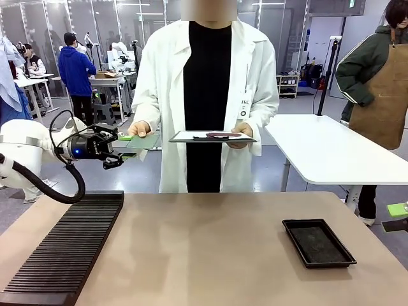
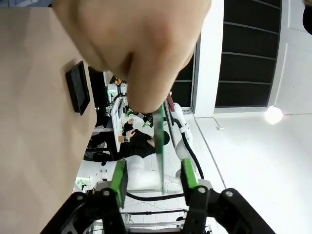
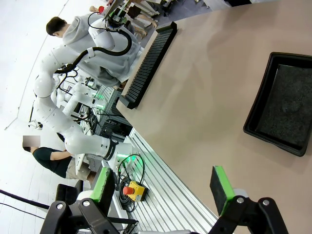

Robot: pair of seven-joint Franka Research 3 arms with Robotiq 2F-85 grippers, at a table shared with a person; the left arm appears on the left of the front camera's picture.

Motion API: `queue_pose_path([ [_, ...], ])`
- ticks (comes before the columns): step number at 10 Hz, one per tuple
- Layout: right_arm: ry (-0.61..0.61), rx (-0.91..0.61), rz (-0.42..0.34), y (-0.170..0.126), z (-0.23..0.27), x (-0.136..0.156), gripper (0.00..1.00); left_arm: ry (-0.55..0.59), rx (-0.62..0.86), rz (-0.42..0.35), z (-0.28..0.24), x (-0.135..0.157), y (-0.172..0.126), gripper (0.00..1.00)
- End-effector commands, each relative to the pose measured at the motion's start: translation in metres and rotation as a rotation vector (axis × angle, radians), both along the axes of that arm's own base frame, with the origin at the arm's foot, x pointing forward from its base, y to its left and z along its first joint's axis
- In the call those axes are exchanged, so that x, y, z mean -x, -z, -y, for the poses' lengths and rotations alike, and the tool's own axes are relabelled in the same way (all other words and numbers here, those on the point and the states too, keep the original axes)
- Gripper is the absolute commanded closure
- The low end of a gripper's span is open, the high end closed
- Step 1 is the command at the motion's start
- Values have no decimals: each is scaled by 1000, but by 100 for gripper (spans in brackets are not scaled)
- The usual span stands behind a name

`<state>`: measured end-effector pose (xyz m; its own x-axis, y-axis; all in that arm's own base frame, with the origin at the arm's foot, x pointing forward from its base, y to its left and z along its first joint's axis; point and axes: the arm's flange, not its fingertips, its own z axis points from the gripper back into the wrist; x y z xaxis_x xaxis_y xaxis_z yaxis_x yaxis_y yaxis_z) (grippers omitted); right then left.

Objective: Inspect the PCB.
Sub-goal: Release the Blank PCB you were holding.

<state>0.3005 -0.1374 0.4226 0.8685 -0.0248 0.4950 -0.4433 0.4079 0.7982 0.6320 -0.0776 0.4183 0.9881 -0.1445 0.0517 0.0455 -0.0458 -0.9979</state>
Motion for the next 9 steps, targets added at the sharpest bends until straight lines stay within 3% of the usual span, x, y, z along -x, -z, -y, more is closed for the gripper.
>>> queue_pose_path([
  [1, -3, -11, 25, -1, 1, -1, 0, 17, -22, 5, -2, -1, -4, 0],
  [7, -3, -11, 25, -1, 1, -1, 0, 2, -57, -16, -3, 3, -1, 0],
  [8, -3, -11, 25, -1, 1, -1, 0, 34, -67, 17, -5, 7, 3, 0],
  [9, -3, -11, 25, -1, 1, -1, 0, 5, -22, -4, -4, 1, 2, 0],
])
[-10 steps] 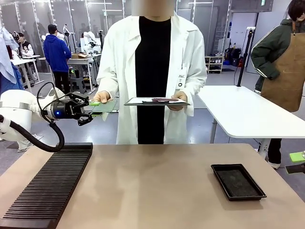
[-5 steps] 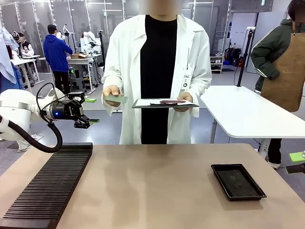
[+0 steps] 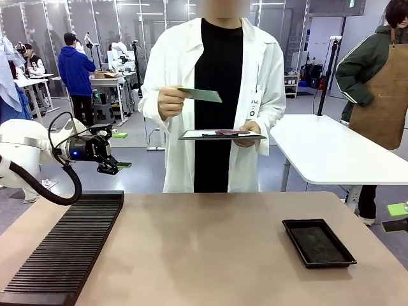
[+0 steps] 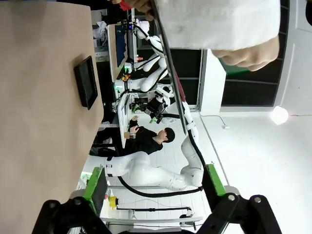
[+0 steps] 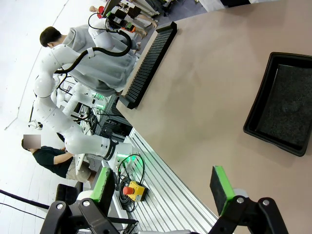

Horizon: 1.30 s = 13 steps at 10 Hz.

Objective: Inspect the PCB.
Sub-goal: Release the Blank PCB you were holding, then pick up the Blank PCB that the human is holding.

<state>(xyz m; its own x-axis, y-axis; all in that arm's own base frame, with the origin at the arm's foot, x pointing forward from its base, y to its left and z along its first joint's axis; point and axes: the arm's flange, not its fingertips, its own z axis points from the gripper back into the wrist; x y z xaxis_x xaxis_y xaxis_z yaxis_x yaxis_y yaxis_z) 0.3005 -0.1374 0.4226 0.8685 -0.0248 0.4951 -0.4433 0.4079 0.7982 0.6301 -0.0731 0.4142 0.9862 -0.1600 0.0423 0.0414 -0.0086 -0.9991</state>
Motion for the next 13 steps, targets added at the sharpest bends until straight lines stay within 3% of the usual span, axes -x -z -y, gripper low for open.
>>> queue_pose_path([
  [1, -3, -11, 25, -1, 1, -1, 0, -9, 16, -1, 1, -1, -2, 0],
  [13, -3, -11, 25, -1, 1, -1, 0, -3, 4, 0, 0, 0, 0, 0],
])
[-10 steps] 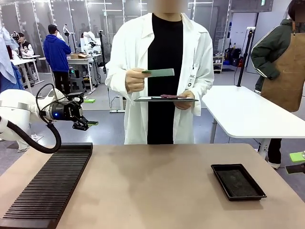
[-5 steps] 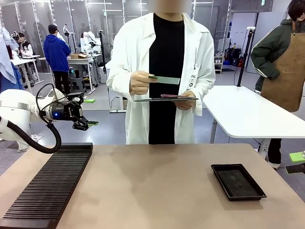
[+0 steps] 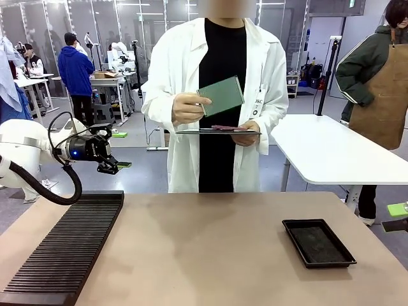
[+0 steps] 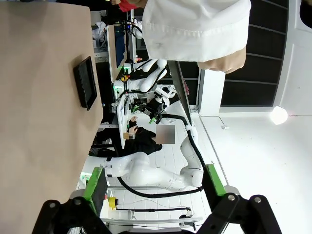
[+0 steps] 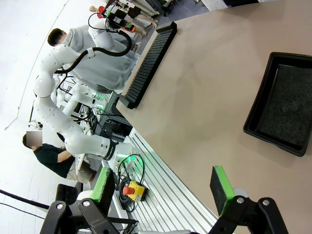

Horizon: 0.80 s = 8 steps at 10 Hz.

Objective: Inspect the PCB.
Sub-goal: Pick up the Blank PCB that the human is holding.

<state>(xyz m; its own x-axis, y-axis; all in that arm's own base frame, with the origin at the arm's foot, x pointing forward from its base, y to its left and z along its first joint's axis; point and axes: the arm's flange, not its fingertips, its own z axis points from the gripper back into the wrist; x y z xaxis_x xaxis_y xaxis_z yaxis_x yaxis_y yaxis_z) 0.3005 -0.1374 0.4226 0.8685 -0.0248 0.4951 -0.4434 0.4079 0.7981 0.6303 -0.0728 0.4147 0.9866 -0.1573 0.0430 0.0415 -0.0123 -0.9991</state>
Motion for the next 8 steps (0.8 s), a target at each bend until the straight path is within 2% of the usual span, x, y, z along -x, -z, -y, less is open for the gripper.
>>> queue_pose_path([
  [1, -3, -11, 25, -1, 1, -1, 0, 41, -22, 30, -14, 2, -5, 0],
  [3, -3, -11, 25, -1, 1, -1, 0, 19, -72, 62, -55, 36, -25, 0],
  [5, -3, -11, 25, -1, 1, -1, 0, -10, -30, 81, -107, 90, -39, 0],
  [8, -3, -11, 25, -1, 1, -1, 0, -124, -49, 152, -188, 180, -27, 0],
])
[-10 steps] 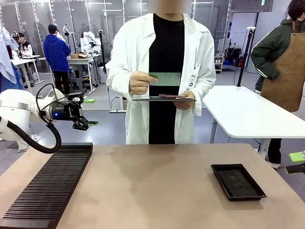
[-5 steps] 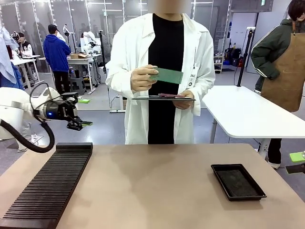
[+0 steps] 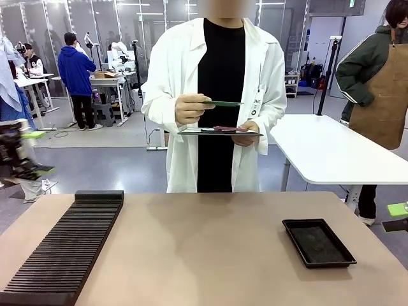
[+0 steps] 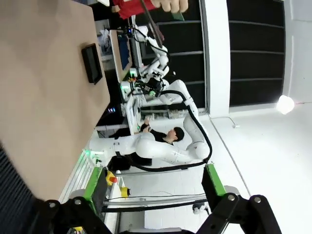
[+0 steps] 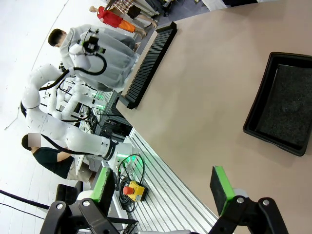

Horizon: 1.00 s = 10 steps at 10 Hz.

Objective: Inspect the PCB.
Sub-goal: Pick up the Blank PCB that the human is holding.

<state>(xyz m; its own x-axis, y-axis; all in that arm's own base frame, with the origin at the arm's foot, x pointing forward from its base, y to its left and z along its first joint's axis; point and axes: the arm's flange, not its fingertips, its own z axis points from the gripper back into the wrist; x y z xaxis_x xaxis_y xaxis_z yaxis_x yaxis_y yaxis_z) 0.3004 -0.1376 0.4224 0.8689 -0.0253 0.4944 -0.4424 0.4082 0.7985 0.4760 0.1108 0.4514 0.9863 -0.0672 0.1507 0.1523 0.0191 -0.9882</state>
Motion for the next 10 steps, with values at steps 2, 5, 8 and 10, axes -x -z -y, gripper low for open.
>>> queue_pose_path([
  [2, -3, -11, 26, -1, 1, -1, 0, -112, -68, 132, -31, 69, 25, 0],
  [5, -3, -11, 26, -1, 1, -1, 0, -215, -59, 201, -26, 80, 52, 0],
  [8, -3, -11, 26, -1, 1, -1, 0, -134, -59, 133, -47, 83, 40, 0],
  [10, -3, -11, 26, -1, 1, -1, 0, -134, -59, 133, -47, 83, 40, 0],
])
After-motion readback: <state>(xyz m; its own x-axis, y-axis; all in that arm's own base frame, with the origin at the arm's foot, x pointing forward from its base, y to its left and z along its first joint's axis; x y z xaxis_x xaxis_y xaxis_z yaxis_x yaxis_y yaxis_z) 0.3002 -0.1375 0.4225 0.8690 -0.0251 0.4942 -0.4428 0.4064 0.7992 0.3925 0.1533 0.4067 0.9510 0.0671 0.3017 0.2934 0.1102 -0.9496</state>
